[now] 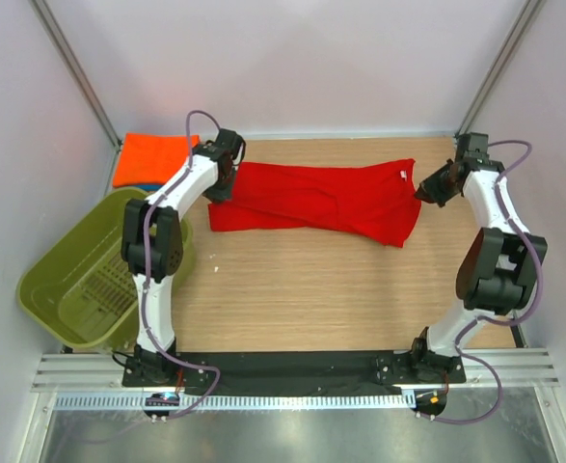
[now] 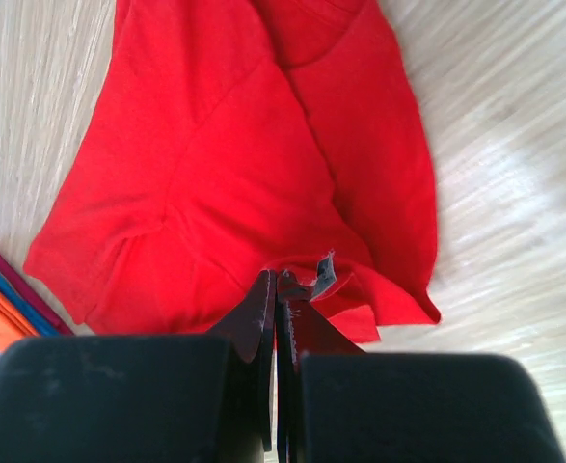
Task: Fold and stack the t-shirts
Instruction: Fold the tshirt
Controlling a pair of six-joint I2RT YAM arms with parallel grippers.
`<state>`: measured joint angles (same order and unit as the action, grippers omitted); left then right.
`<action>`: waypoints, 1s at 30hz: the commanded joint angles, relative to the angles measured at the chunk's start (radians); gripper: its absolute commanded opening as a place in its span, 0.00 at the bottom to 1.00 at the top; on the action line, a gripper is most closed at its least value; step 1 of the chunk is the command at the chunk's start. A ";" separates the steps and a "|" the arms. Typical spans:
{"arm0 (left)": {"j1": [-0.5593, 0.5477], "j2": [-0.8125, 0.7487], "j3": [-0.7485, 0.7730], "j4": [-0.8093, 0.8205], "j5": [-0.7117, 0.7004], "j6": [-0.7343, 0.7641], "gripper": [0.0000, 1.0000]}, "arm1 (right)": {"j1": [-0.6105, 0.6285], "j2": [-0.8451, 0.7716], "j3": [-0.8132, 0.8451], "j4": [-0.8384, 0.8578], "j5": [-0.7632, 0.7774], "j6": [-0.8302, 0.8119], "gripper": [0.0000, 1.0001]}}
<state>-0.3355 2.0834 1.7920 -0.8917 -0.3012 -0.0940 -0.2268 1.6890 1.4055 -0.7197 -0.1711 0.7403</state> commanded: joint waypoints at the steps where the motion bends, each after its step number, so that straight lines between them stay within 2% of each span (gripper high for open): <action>1: 0.003 0.071 0.084 -0.061 0.011 0.010 0.00 | -0.006 0.062 0.108 0.008 -0.057 0.022 0.01; 8: 0.022 0.182 0.239 -0.113 -0.027 0.017 0.00 | -0.006 0.277 0.344 -0.119 -0.056 -0.016 0.01; 13: 0.038 0.219 0.300 -0.121 -0.018 0.010 0.00 | -0.005 0.357 0.461 -0.109 -0.086 -0.048 0.01; 19: 0.047 0.271 0.356 -0.131 0.007 0.007 0.00 | 0.003 0.429 0.555 -0.075 -0.156 -0.105 0.01; 30: 0.052 0.357 0.434 -0.130 -0.003 0.002 0.00 | 0.009 0.506 0.596 -0.032 -0.212 -0.113 0.01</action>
<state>-0.2939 2.4294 2.1719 -1.0126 -0.2939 -0.0937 -0.2207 2.1784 1.9568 -0.7891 -0.3389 0.6411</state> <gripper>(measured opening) 0.005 0.030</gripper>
